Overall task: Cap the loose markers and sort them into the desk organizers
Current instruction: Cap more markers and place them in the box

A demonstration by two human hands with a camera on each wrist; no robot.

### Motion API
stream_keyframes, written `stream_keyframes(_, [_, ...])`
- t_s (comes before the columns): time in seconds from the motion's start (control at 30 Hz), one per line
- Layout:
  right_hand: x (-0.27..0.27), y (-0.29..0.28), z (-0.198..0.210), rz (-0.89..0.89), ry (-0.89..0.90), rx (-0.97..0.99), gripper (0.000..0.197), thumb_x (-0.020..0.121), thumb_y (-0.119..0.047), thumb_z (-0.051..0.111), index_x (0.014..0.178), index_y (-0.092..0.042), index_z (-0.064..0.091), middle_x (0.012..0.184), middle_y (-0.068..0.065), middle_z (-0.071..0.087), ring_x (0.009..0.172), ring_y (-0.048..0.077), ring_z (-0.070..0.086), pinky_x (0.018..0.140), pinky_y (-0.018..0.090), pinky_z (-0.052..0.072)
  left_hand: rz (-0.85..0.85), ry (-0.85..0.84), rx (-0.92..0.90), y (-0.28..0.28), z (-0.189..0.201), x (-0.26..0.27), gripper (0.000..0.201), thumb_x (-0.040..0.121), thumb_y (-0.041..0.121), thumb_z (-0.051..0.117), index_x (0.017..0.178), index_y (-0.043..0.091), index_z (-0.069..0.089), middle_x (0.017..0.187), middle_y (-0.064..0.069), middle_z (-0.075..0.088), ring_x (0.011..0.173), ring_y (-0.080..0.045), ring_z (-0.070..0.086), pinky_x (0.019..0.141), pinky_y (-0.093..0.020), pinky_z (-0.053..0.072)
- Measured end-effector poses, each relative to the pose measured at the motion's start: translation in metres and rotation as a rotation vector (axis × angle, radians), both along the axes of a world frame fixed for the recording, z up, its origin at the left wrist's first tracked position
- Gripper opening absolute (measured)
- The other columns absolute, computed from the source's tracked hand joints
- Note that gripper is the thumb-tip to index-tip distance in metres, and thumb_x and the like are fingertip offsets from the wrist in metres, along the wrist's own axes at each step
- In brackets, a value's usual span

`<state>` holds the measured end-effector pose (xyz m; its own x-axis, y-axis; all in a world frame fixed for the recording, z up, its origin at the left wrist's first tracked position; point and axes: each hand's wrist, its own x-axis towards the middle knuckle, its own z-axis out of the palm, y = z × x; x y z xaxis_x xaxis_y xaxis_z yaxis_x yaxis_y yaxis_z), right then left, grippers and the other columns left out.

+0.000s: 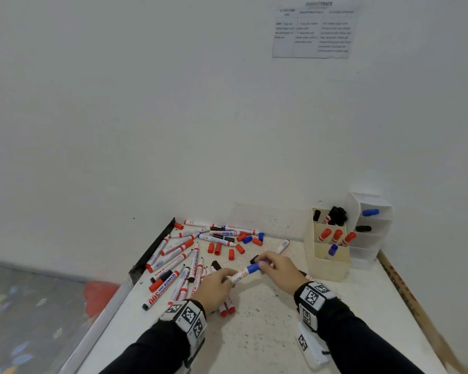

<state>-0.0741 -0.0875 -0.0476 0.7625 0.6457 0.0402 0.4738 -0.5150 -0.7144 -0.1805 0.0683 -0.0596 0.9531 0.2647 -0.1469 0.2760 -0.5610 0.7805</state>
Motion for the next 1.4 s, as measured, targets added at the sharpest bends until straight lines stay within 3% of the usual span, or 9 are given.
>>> stream_keyframes(0.23, [-0.023,-0.021,-0.003,-0.148,0.062,0.062,0.040,0.099,-0.033,0.034,0.064,-0.016,0.041,0.064,0.000,0.038,0.060,0.012,0.036,0.057,0.026,0.028,-0.181,0.055,-0.217,-0.039,0.007,-0.009,0.024,0.096,0.041,0.042,0.095,0.025,0.059,0.067,0.005,0.045,0.046,-0.005,0.033,0.043,-0.018,0.031])
stream_keyframes(0.5, [-0.024,-0.057,-0.001,-0.194,0.043,0.257,0.037,0.100,-0.023,0.035,0.063,-0.020,0.037,0.058,-0.004,0.033,0.055,0.009,0.031,0.055,0.024,0.027,-0.233,0.289,-0.598,-0.066,0.023,0.001,0.035,0.096,0.050,0.034,0.093,0.023,0.055,0.056,0.009,0.034,0.041,-0.006,0.019,0.041,-0.015,0.014])
stream_keyframes(0.67, [-0.005,-0.079,0.022,-0.170,0.182,0.333,0.027,0.096,-0.029,0.045,0.074,-0.014,0.044,0.053,-0.003,0.044,0.041,0.004,0.039,0.046,0.017,0.033,-0.206,0.170,-0.455,-0.096,0.026,0.024,0.034,0.092,0.055,0.038,0.098,0.029,0.059,0.075,0.006,0.051,0.052,-0.008,0.045,0.048,-0.020,0.031])
stream_keyframes(0.8, [0.017,-0.095,0.045,-0.272,0.060,0.370,0.017,0.095,-0.027,0.046,0.082,-0.019,0.051,0.073,-0.001,0.062,0.050,0.007,0.054,0.049,0.020,0.042,-0.081,0.111,-0.417,-0.122,0.019,0.053,0.053,0.098,0.050,0.022,0.132,0.018,0.047,0.129,-0.004,0.052,0.115,-0.020,0.052,0.091,-0.033,0.042])
stream_keyframes(0.9, [0.037,-0.110,0.065,-0.374,-0.057,0.476,0.014,0.097,-0.020,0.043,0.092,-0.010,0.052,0.074,0.003,0.061,0.049,0.005,0.055,0.048,0.017,0.048,-0.031,0.142,-0.182,-0.128,0.005,0.069,0.045,0.101,0.031,0.025,0.132,0.008,0.047,0.138,-0.011,0.047,0.127,-0.024,0.044,0.107,-0.033,0.034])
stream_keyframes(1.03, [0.057,-0.130,0.089,-0.508,-0.276,0.583,0.008,0.097,-0.018,0.042,0.095,-0.012,0.048,0.075,-0.001,0.057,0.061,0.012,0.054,0.052,0.009,0.045,-0.167,0.240,0.184,-0.129,-0.018,0.088,0.041,0.096,0.025,0.036,0.135,0.011,0.045,0.142,-0.008,0.041,0.132,-0.023,0.038,0.110,-0.033,0.032])
stream_keyframes(1.2, [0.073,-0.143,0.087,-0.580,-0.532,0.559,0.002,0.096,-0.017,0.043,0.095,-0.017,0.044,0.081,0.010,0.061,0.065,0.023,0.057,0.058,0.025,0.049,-0.402,0.206,0.482,-0.130,-0.028,0.104,0.046,0.095,0.029,0.035,0.140,0.020,0.031,0.154,-0.002,0.015,0.139,-0.029,0.021,0.110,-0.046,0.028])
stream_keyframes(1.33, [0.074,-0.157,0.080,-0.650,-0.686,0.669,0.011,0.095,-0.013,0.040,0.099,-0.005,0.045,0.073,-0.007,0.050,0.061,0.004,0.048,0.057,0.004,0.040,-0.427,0.148,0.536,-0.130,-0.031,0.103,0.047,0.093,0.031,0.039,0.139,0.027,0.031,0.149,0.000,0.022,0.133,-0.028,0.028,0.105,-0.046,0.034])
stream_keyframes(1.4, [0.081,-0.165,0.078,-0.692,-0.765,0.693,0.021,0.093,-0.015,0.037,0.100,0.003,0.046,0.079,0.003,0.048,0.064,0.004,0.045,0.064,0.000,0.038,-0.372,0.100,0.535,-0.128,-0.032,0.101,0.040,0.093,0.035,0.038,0.133,0.029,0.039,0.138,-0.002,0.031,0.125,-0.025,0.034,0.101,-0.041,0.040])
